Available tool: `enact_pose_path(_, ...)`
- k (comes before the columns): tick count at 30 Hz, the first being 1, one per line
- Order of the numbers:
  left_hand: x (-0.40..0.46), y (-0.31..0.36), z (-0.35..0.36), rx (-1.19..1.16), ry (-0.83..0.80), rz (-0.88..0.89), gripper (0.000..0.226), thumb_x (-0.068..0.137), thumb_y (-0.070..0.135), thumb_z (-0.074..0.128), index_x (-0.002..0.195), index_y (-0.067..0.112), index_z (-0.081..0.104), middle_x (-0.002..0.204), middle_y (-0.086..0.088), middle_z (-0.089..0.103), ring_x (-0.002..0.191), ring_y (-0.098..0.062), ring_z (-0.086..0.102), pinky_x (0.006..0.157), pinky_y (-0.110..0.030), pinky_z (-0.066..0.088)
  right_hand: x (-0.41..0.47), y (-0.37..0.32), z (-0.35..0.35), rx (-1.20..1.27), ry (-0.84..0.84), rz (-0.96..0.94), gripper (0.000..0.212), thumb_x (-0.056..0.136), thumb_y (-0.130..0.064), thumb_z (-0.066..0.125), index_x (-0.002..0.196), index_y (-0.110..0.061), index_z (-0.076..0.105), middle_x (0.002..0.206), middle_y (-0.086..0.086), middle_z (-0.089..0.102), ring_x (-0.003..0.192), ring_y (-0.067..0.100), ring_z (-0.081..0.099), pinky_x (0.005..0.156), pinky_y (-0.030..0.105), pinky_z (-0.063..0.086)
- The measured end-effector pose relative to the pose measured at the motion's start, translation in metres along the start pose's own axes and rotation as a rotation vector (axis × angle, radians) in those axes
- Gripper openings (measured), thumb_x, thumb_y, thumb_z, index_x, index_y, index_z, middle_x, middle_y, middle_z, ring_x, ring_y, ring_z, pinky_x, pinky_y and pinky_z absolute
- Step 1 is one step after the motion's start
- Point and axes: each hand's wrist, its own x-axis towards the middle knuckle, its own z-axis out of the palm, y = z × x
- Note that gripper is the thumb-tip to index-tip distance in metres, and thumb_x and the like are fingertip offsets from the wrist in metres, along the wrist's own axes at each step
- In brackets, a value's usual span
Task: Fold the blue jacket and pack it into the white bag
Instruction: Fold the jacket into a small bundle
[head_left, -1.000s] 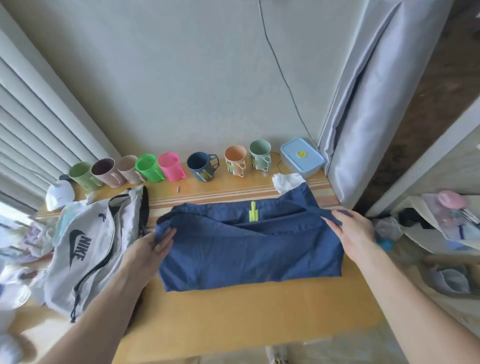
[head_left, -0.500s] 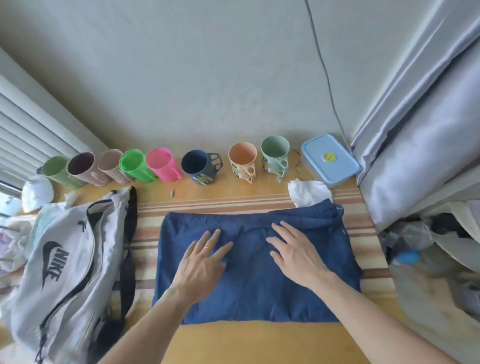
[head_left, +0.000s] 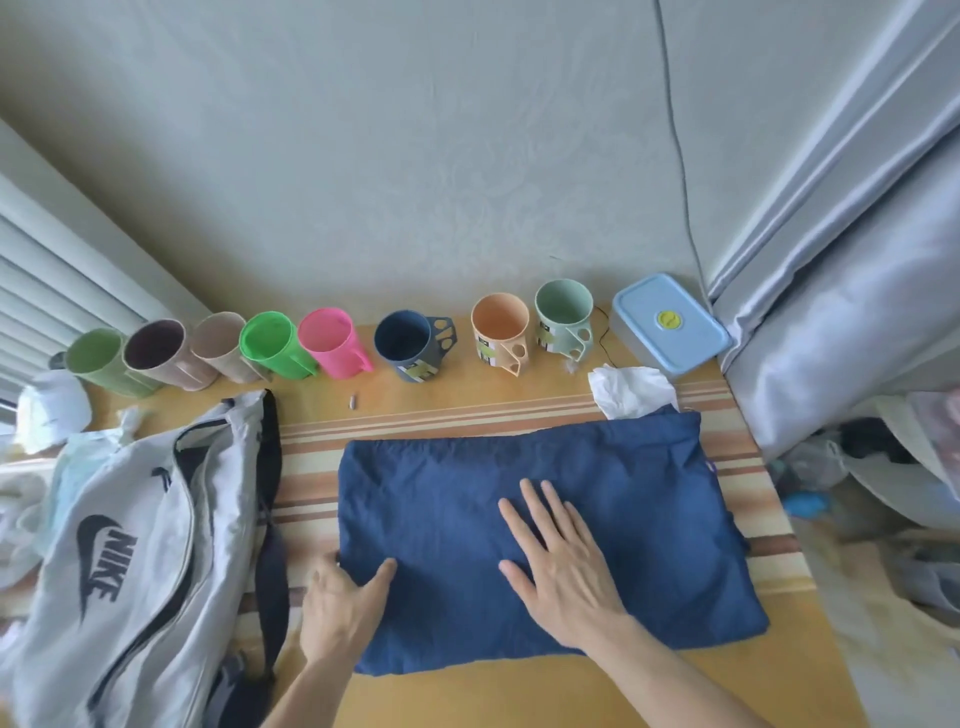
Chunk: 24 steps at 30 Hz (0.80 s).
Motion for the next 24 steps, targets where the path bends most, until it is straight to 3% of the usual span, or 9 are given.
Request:
enact_pose_path(4, 0.002, 0.0, -0.01, -0.207, -0.185, -0.07, 0.05, 0.081, 0.029, 0.076, 0.122, 0.008, 0.057, 0.104, -0.006, 0.068, 0.095, -0.03, 0.065, 0.084, -0.044, 0.055, 0.004, 0.004, 0.02, -0.025, -0.096, 0.118, 0.069, 0.099, -0.054, 0.029, 0.158, -0.018, 0.031, 0.168, 0.009, 0.014, 0.155, 0.031, 0.019, 0.114, 0.05, 0.041)
enact_pose_path(6, 0.001, 0.001, -0.02, -0.337, -0.25, -0.119, 0.038, 0.08, 0.02, 0.078, 0.113, 0.004, 0.066, 0.095, -0.008, 0.072, 0.086, -0.028, 0.067, 0.074, -0.041, 0.056, -0.002, -0.008, 0.01, 0.037, -0.073, 0.123, 0.066, 0.101, -0.051, 0.026, 0.158, -0.018, 0.03, 0.169, 0.007, 0.011, 0.156, 0.026, 0.013, 0.119, 0.045, 0.035)
enact_pose_path(8, -0.011, 0.009, -0.035, -0.485, -0.327, -0.107, 0.032, 0.078, 0.017, 0.08, 0.107, 0.006, 0.07, 0.096, -0.011, 0.077, 0.089, -0.032, 0.071, 0.077, -0.044, 0.058, -0.014, -0.021, -0.011, 0.233, -0.025, 0.158, 0.061, 0.103, -0.05, 0.026, 0.158, -0.024, 0.029, 0.171, -0.002, 0.008, 0.157, 0.016, 0.007, 0.124, 0.036, 0.027)
enact_pose_path(10, -0.033, 0.026, -0.049, -0.564, -0.363, 0.018, 0.028, 0.079, 0.017, 0.081, 0.105, 0.011, 0.071, 0.097, -0.009, 0.08, 0.092, -0.031, 0.074, 0.083, -0.048, 0.06, -0.026, -0.032, -0.04, 0.552, 0.01, 0.235, 0.054, 0.104, -0.052, 0.033, 0.156, -0.036, 0.032, 0.168, -0.017, 0.016, 0.154, 0.001, 0.014, 0.122, 0.028, 0.027)
enact_pose_path(13, -0.076, 0.062, -0.057, -0.416, -0.316, 0.319, 0.018, 0.083, 0.026, 0.077, 0.1, 0.025, 0.068, 0.092, 0.005, 0.079, 0.09, -0.017, 0.074, 0.082, -0.044, 0.06, -0.039, -0.038, -0.085, 1.115, 0.048, 0.43, 0.044, 0.101, -0.051, 0.048, 0.145, -0.047, 0.045, 0.15, -0.029, 0.045, 0.136, -0.012, 0.04, 0.117, 0.03, 0.038)
enact_pose_path(17, -0.142, 0.12, -0.022, -0.144, -0.309, 0.813, 0.025, 0.083, 0.031, 0.069, 0.107, 0.029, 0.06, 0.09, 0.009, 0.073, 0.087, -0.013, 0.067, 0.076, -0.033, 0.053, -0.058, -0.011, -0.138, 1.525, 0.191, 0.604, 0.071, 0.074, -0.081, 0.058, 0.135, -0.044, 0.059, 0.131, -0.011, 0.069, 0.119, 0.01, 0.066, 0.104, 0.038, 0.049)
enact_pose_path(20, -0.187, 0.164, 0.033, 0.017, -0.487, 1.034, 0.057, 0.08, 0.028, 0.068, 0.134, 0.03, 0.051, 0.111, 0.005, 0.07, 0.102, -0.016, 0.063, 0.081, -0.027, 0.05, -0.075, 0.03, -0.166, 1.571, 0.296, 0.687, 0.077, 0.064, -0.083, 0.068, 0.124, -0.036, 0.068, 0.118, -0.001, 0.076, 0.108, 0.016, 0.072, 0.092, 0.038, 0.053)
enact_pose_path(22, -0.208, 0.185, 0.066, -0.007, -0.815, 1.029, 0.052, 0.078, 0.022, 0.071, 0.125, 0.033, 0.053, 0.114, 0.005, 0.069, 0.106, -0.013, 0.063, 0.088, -0.026, 0.051, -0.084, 0.062, -0.17, 1.525, 0.342, 0.774, 0.054, 0.076, -0.065, 0.071, 0.114, -0.026, 0.071, 0.108, 0.003, 0.078, 0.099, 0.02, 0.075, 0.086, 0.04, 0.057)
enact_pose_path(24, -0.218, 0.187, 0.093, -0.002, -0.97, 1.003, 0.04, 0.078, 0.018, 0.069, 0.114, 0.028, 0.056, 0.116, 0.005, 0.069, 0.106, -0.011, 0.063, 0.095, -0.029, 0.051, -0.09, 0.096, -0.157, 1.397, 0.353, 0.916, 0.035, 0.083, -0.048, 0.077, 0.11, -0.027, 0.07, 0.108, 0.002, 0.077, 0.097, 0.02, 0.074, 0.089, 0.043, 0.058)
